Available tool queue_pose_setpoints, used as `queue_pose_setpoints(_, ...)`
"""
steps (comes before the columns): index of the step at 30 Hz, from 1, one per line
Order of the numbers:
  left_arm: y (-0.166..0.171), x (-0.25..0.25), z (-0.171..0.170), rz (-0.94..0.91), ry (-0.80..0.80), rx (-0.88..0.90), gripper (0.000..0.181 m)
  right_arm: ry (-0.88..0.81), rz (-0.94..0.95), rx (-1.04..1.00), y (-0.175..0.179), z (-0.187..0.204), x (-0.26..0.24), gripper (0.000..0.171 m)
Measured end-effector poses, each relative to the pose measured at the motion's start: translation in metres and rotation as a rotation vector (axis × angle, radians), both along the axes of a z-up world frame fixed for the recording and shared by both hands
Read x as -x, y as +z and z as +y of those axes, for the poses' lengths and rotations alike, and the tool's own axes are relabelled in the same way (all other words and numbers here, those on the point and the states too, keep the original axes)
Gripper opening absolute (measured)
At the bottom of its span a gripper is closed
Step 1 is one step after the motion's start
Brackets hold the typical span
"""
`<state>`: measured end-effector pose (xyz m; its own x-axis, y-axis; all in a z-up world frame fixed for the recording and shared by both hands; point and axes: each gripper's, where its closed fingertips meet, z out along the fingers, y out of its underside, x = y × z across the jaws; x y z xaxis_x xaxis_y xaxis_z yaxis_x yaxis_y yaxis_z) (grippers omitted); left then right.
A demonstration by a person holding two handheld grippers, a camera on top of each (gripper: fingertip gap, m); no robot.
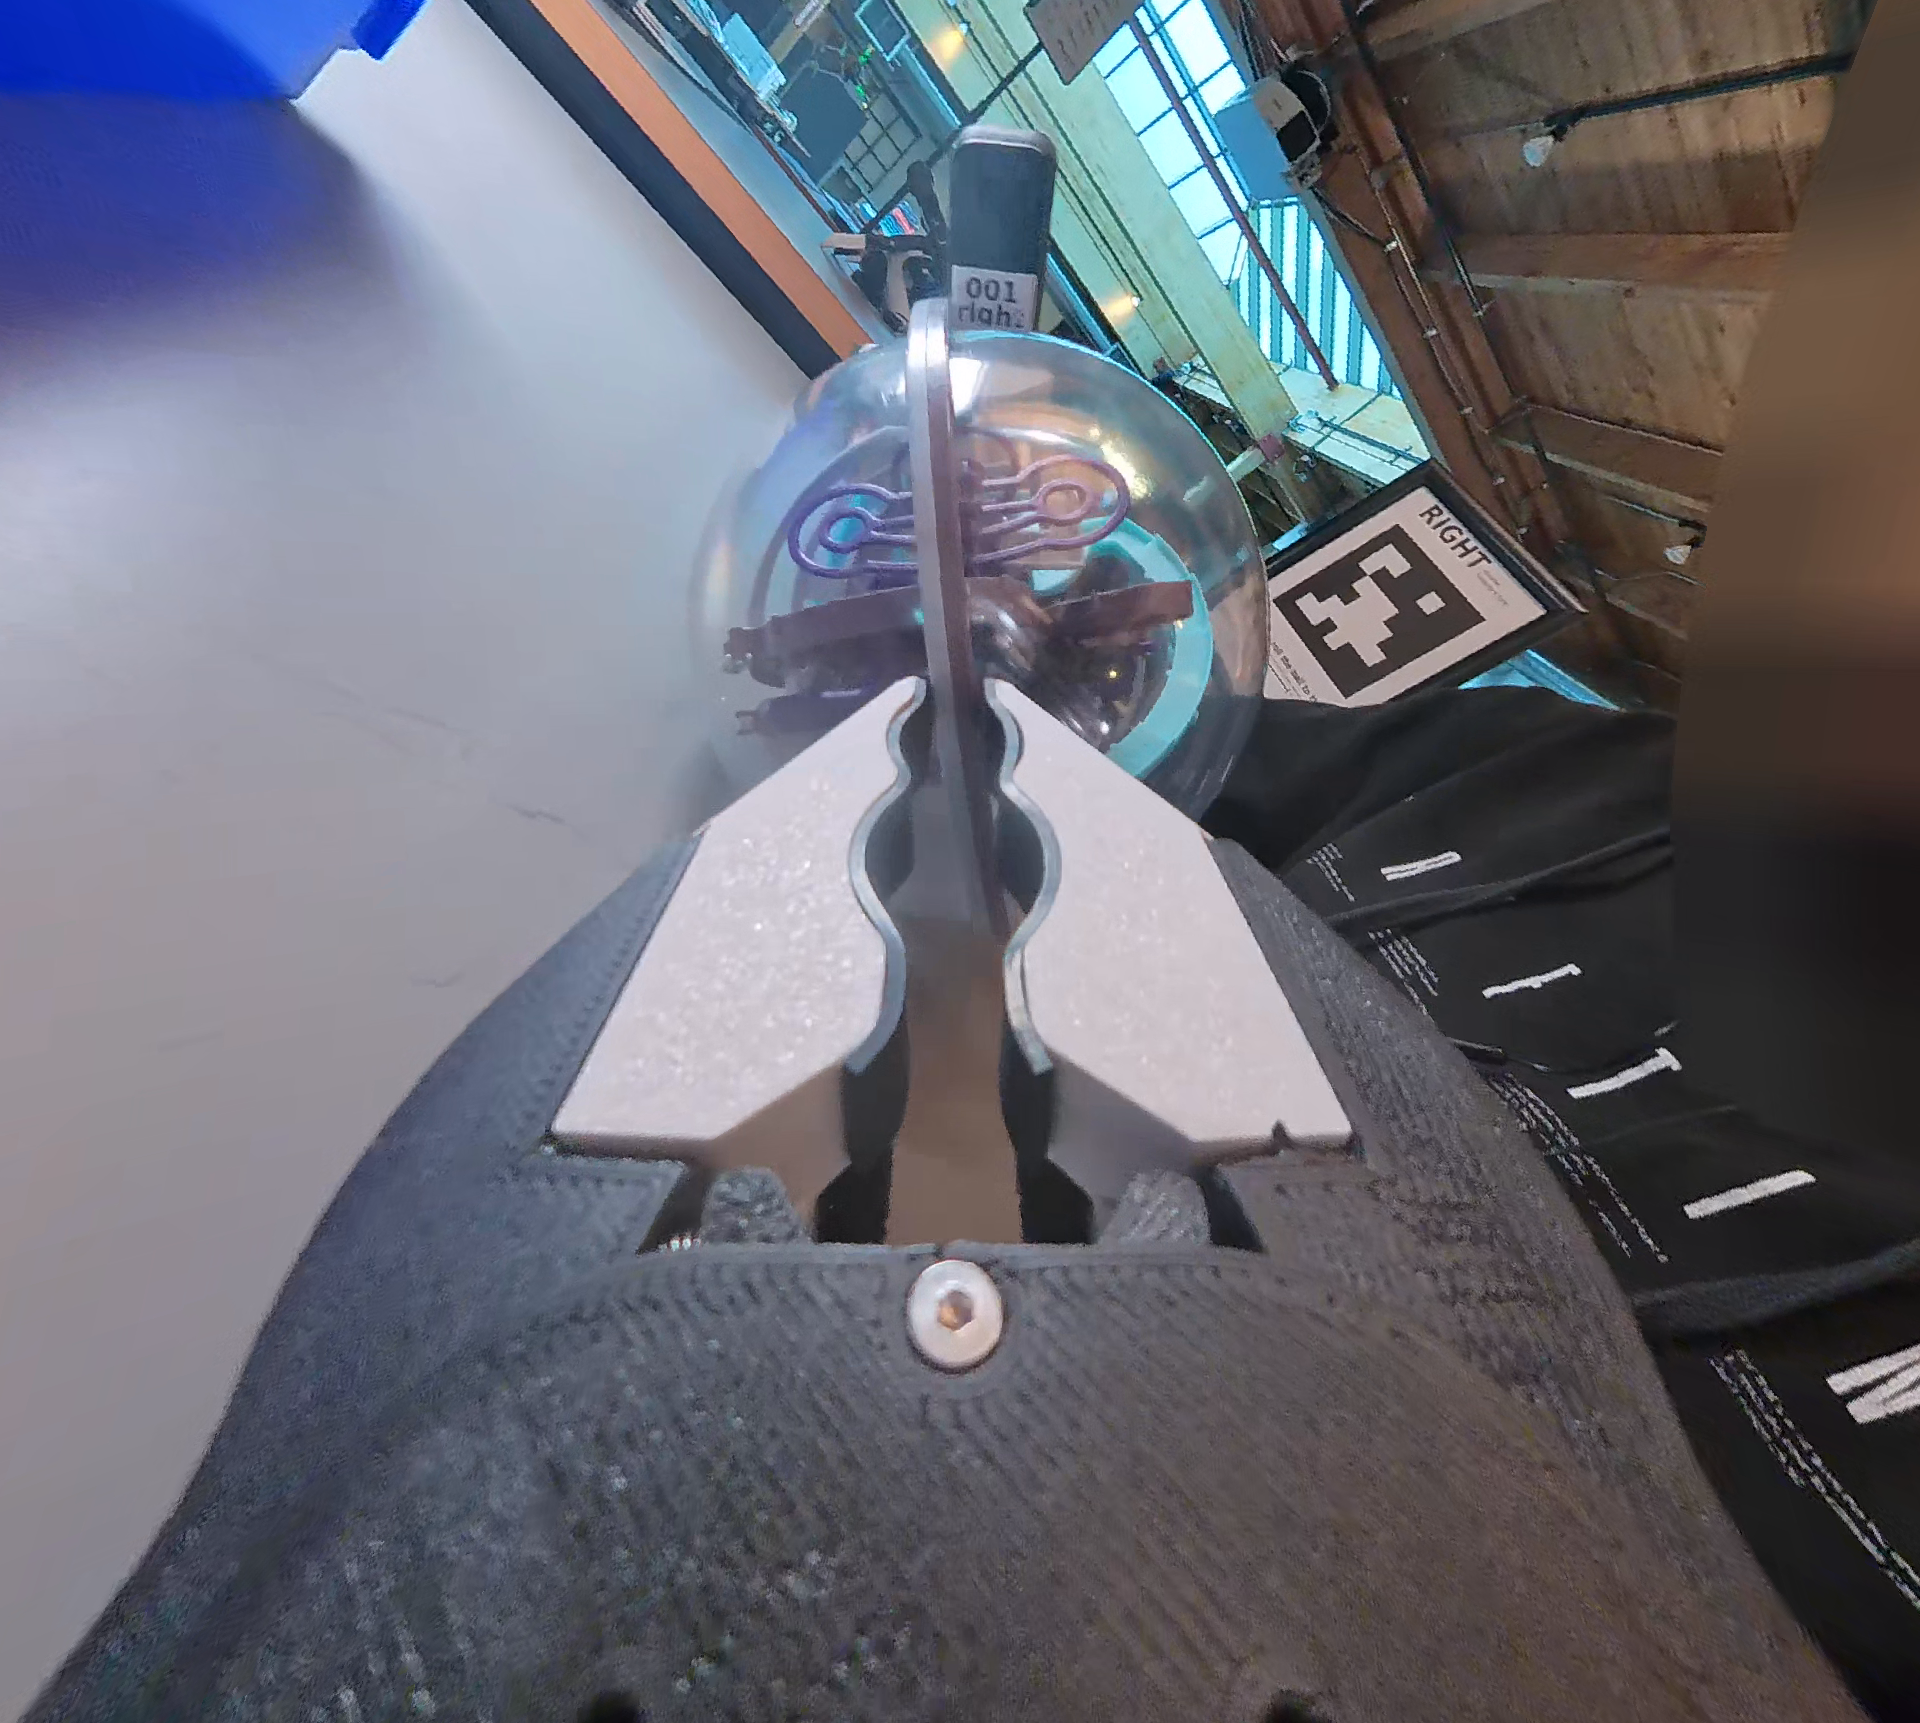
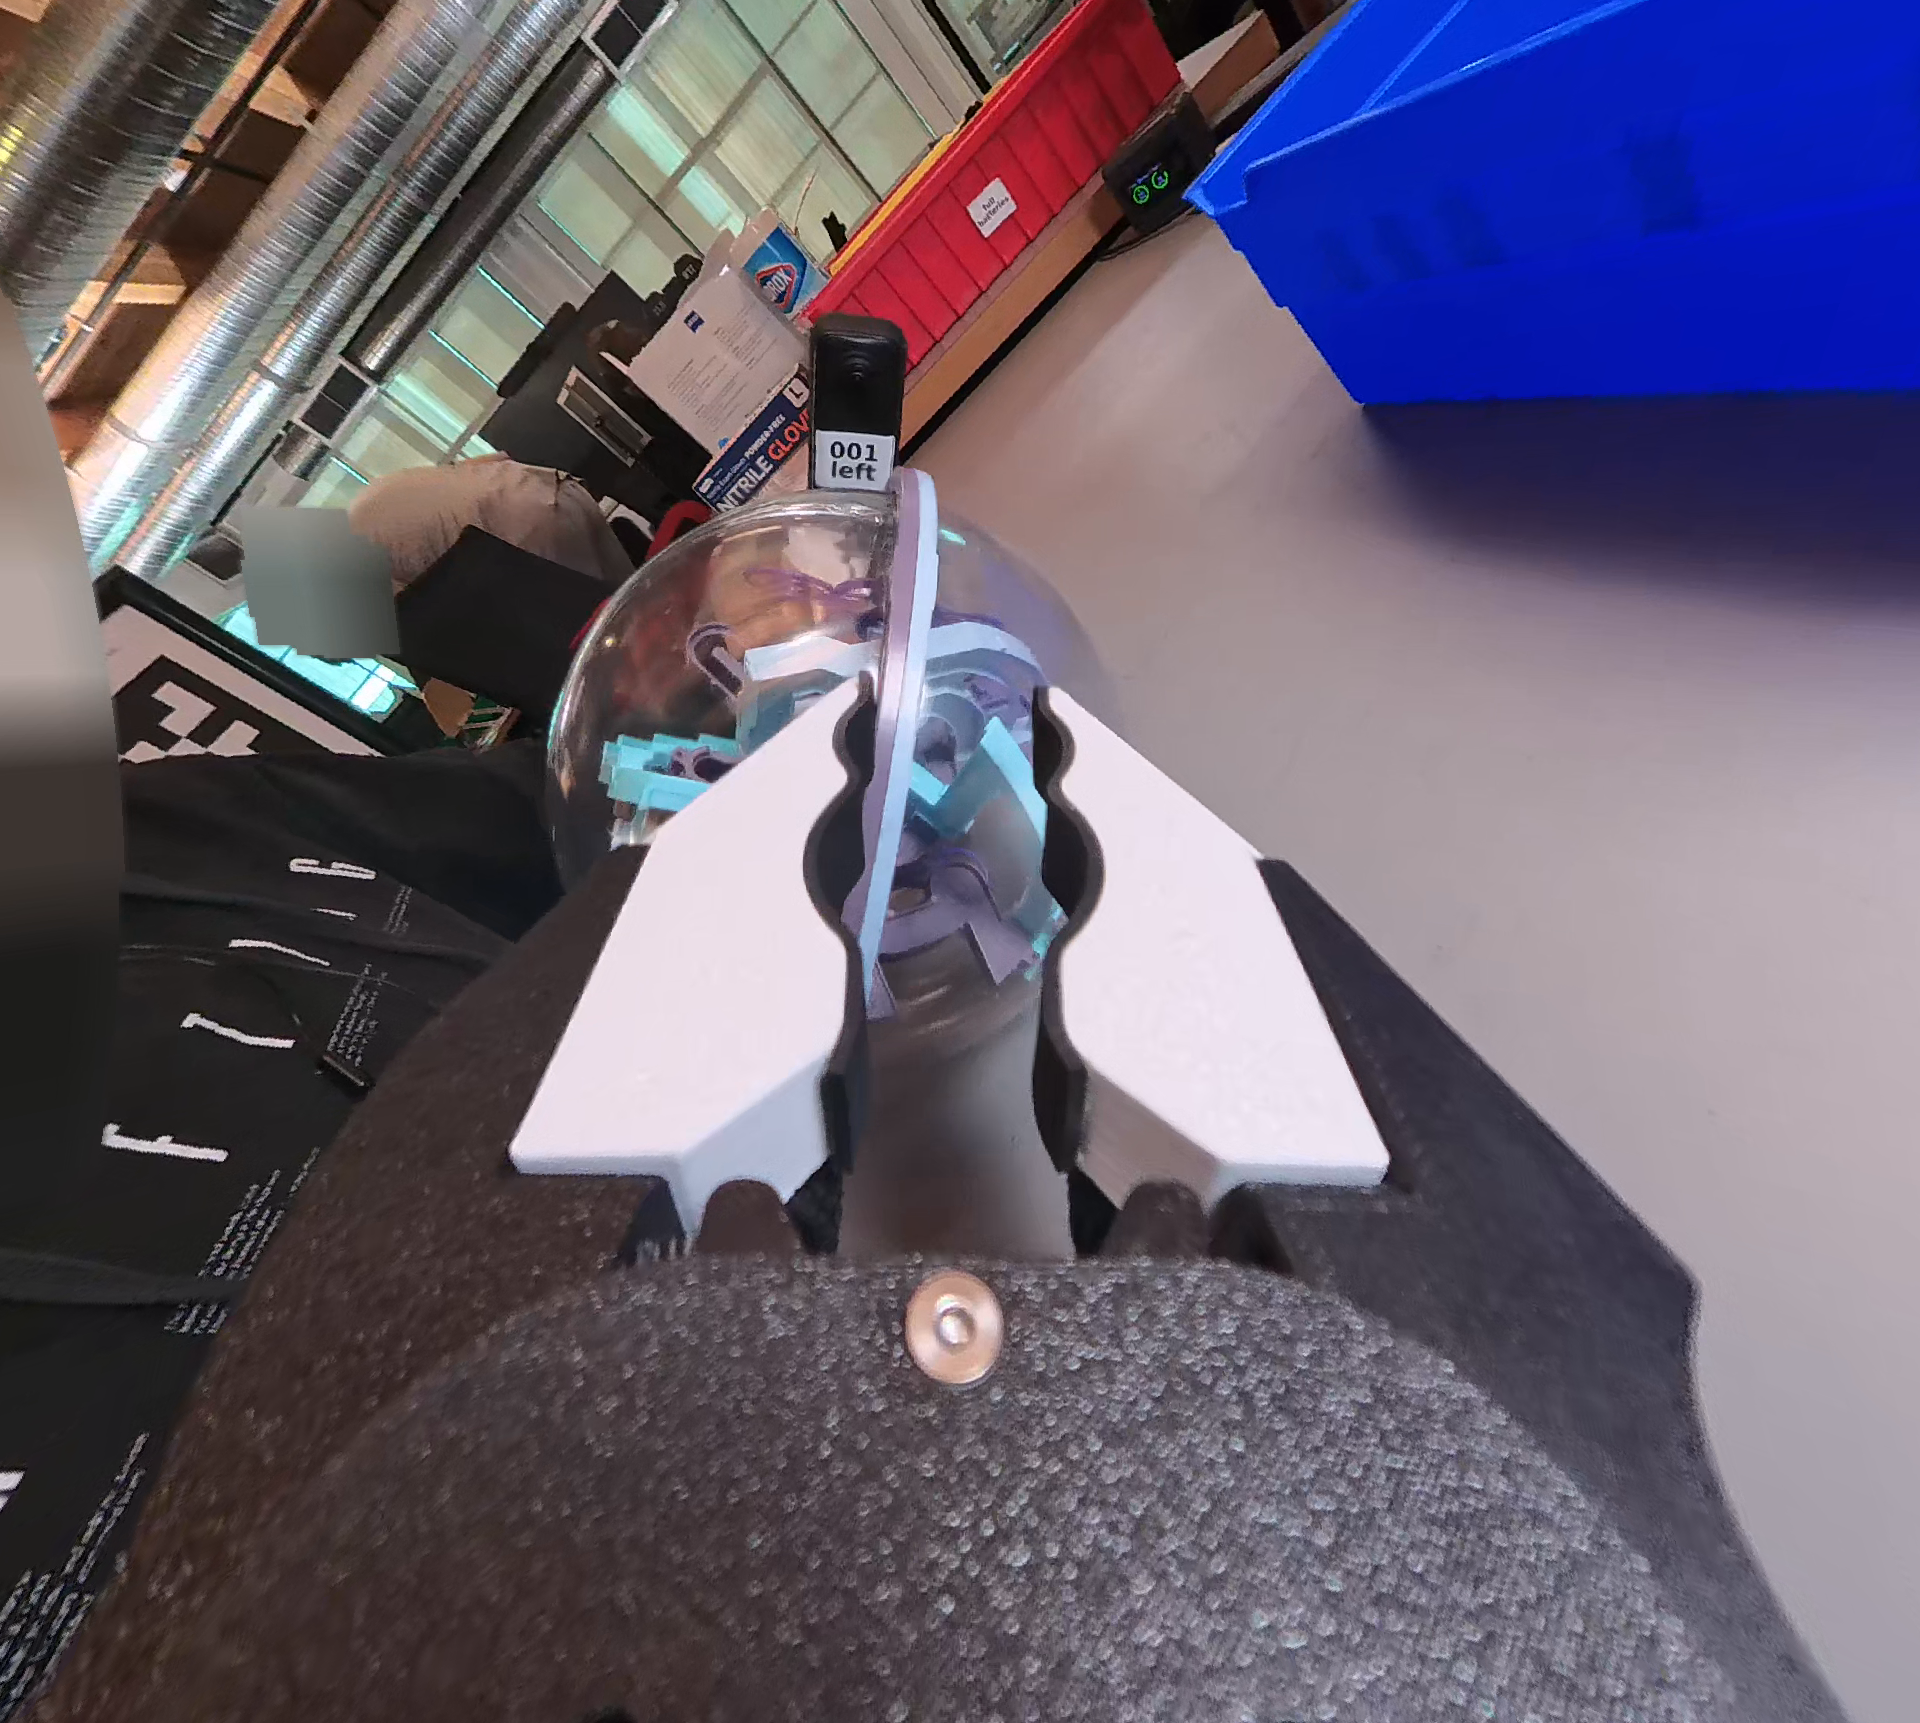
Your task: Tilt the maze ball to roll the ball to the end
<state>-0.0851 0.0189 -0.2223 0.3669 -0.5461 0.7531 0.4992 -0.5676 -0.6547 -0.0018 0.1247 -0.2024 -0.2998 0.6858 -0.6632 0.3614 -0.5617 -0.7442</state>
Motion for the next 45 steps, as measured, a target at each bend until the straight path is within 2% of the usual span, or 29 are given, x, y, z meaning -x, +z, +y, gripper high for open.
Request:
queue_pose_setpoints(3, -0.001, 0.003, 0.0, 0.031, 0.027, 0.011, 0.008, 0.003, -0.018, -0.03, -0.001, -0.003, -0.006, 0.031)
queue_pose_setpoints(7, -0.004, 0.001, -0.015, 0.114, 0.003, 0.009, 0.04, 0.004, -0.038, -0.059, -0.003, -0.007, -0.02, 0.03)
queue_pose_setpoints(10, -0.012, -0.01, -0.019, 0.168, -0.052, 0.041, 0.039, 0.031, -0.045, -0.059, -0.005, -0.016, -0.03, 0.029)
queue_pose_setpoints(11, -0.015, -0.018, -0.021, 0.196, -0.099, 0.05, 0.039, 0.037, -0.05, -0.064, -0.006, -0.019, -0.032, 0.025)
queue_pose_setpoints(13, -0.013, -0.029, -0.022, 0.19, -0.14, 0.044, 0.041, -0.008, -0.04, -0.064, -0.006, -0.014, -0.034, 0.006)
queue_pose_setpoints(14, -0.014, -0.033, -0.021, 0.201, -0.145, 0.042, 0.043, -0.033, -0.039, -0.073, -0.007, -0.01, -0.034, 0.006)
queue_pose_setpoints(21, -0.015, -0.041, -0.022, 0.243, -0.169, 0.017, 0.008, -0.036, 0.008, -0.042, -0.004, -0.011, -0.046, 0.006)
queue_pose_setpoints(28, -0.007, -0.033, -0.017, 0.329, -0.104, -0.043, 0.006, -0.057, 0.039, -0.087, 0.002, -0.012, -0.045, 0.006)
queue_pose_setpoints(31, 0.026, -0.02, -0.014, 0.27, -0.062, -0.115, 0.005, -0.062, 0.11, -0.119, 0.025, -0.014, -0.039, 0.005)
queue_pose_setpoints(34, 0.066, -0.008, -0.012, 0.322, -0.015, -0.21, 0.006, -0.072, 0.193, -0.176, 0.062, -0.015, -0.03, 0.005)
queue_pose_setpoints(45, 0.261, 0.006, -0.04, 0.585, 0.104, -0.582, 0.006, -0.061, 0.54, -0.474, 0.254, -0.045, -0.019, 0.005)
